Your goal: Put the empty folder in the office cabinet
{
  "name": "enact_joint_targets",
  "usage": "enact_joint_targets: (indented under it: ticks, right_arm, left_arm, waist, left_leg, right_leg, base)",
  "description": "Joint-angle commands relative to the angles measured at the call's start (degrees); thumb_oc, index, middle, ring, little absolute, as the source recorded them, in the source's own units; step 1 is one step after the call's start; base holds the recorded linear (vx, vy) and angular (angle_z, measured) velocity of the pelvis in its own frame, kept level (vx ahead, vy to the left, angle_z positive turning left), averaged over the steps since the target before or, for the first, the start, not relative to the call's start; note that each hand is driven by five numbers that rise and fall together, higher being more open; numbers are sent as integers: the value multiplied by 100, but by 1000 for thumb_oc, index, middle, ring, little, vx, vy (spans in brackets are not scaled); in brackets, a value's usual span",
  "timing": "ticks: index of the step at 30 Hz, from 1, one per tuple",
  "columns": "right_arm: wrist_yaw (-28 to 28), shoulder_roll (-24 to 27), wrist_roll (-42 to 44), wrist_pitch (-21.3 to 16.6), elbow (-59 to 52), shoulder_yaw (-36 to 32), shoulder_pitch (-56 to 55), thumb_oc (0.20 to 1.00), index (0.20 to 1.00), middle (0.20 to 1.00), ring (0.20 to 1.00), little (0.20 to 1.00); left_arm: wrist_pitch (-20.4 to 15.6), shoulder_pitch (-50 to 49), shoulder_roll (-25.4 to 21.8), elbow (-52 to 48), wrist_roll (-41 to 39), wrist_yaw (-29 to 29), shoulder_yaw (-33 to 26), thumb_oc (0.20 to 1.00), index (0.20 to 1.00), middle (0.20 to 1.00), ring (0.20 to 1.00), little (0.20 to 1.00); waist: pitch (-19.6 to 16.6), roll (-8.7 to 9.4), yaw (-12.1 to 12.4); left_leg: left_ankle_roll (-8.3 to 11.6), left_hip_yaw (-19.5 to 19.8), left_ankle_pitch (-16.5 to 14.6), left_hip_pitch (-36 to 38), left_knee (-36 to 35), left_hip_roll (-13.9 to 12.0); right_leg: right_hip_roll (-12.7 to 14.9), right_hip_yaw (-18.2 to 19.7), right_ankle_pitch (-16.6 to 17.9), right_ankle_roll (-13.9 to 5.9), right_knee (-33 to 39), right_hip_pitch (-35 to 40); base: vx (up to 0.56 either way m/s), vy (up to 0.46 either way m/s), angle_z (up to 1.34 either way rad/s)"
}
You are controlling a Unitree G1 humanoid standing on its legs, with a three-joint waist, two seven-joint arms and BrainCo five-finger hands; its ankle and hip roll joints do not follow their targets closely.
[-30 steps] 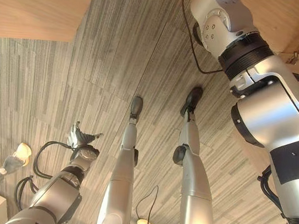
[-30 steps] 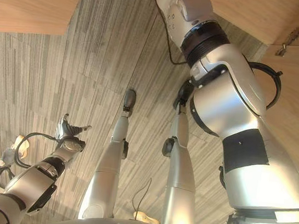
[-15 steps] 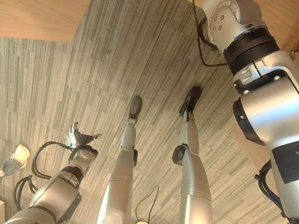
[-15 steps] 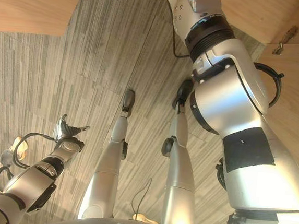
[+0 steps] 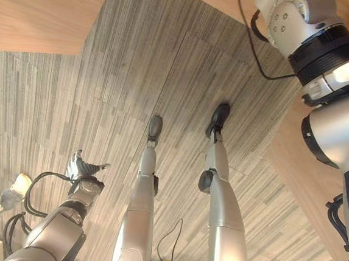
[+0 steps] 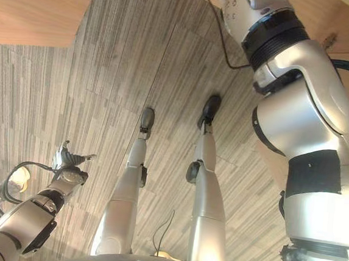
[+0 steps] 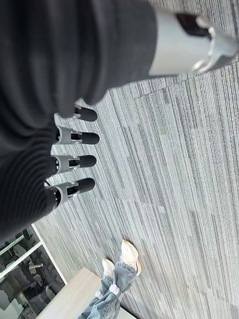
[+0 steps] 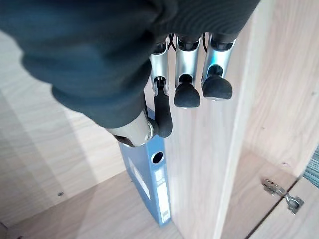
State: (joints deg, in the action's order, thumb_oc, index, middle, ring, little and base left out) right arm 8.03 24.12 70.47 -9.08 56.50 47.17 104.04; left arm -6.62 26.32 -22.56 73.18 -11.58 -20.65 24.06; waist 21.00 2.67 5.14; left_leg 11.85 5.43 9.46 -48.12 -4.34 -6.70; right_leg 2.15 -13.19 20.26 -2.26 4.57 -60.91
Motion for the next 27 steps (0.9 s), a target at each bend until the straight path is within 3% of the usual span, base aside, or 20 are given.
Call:
enact_joint_targets:
  ticks: [1, 4, 6, 7, 8, 17, 27]
  right_arm:
    - [-97, -254, 393, -604, 275, -301, 858, 200, 200, 200, 200, 200]
    - [384, -64, 594, -1097, 927, -968, 1026, 200, 200, 200, 200, 200]
    - [510, -30, 586, -1125, 1118, -1079, 1102, 200, 200, 200, 200, 200]
    - [808, 54, 478, -1107, 1435, -1250, 1173, 304, 304, 304, 304, 304]
    - [809, 55, 476, -1104, 1442, -1249, 1182, 1000, 1000, 1000, 1000, 1000]
    - [1302, 99, 102, -797, 1910, -1436, 1119, 1000, 1000, 1000, 1000, 1000]
    - [1374, 18, -87, -665, 1914, -1343, 1082, 1000, 1000, 1000, 1000, 1000]
  left_arm:
    - [81, -384, -725, 115, 173, -12, -267, 1000, 1000, 1000, 1000, 1000]
    - [67, -370, -685, 173, 101, -48, -248, 1000, 1000, 1000, 1000, 1000]
    - [71, -347, -669, 191, 71, -62, -239, 1000, 1000, 1000, 1000, 1000]
    - [79, -305, -597, 193, -15, -93, -224, 1000, 1000, 1000, 1000, 1000]
    - [78, -299, -597, 195, -17, -94, -222, 1000, 1000, 1000, 1000, 1000]
    - [69, -171, -448, 150, -122, -179, -185, 1000, 1000, 1000, 1000, 1000]
    - [57, -109, -437, 116, -127, -241, -157, 1000, 1000, 1000, 1000, 1000]
  waist:
    - [307, 282, 163]
    - [347, 240, 125]
    - [351, 237, 116]
    - [357, 206, 115]
    - [359, 207, 117]
    - [423, 119, 77]
    - [455, 89, 65]
  left_leg:
    - [178, 156, -901, 891, -66, -213]
    - [154, 146, -821, 839, -66, -151]
    - [146, 144, -820, 824, -66, -138]
    - [136, 129, -830, 808, -66, -133]
    - [136, 128, -830, 806, -66, -133]
    - [114, 123, -835, 750, -66, -106]
    - [100, 117, -839, 759, -66, -101]
  right_leg:
    - [552, 29, -1265, -805, -574, 376]
    - [634, 0, -1123, -772, -583, 316]
    - [648, 1, -1117, -779, -579, 303]
    - [652, 13, -1124, -791, -563, 297]
    - [652, 14, -1123, -791, -563, 296]
    - [660, 26, -1127, -798, -528, 286]
    - [645, 53, -1118, -795, -511, 294]
  base:
    - [0, 0, 0]
    - [-45, 20, 0]
    - [-32, 24, 4]
    - [5, 20, 4]
    - [0, 0, 0]
    - [4, 3, -3]
    - [-1, 2, 0]
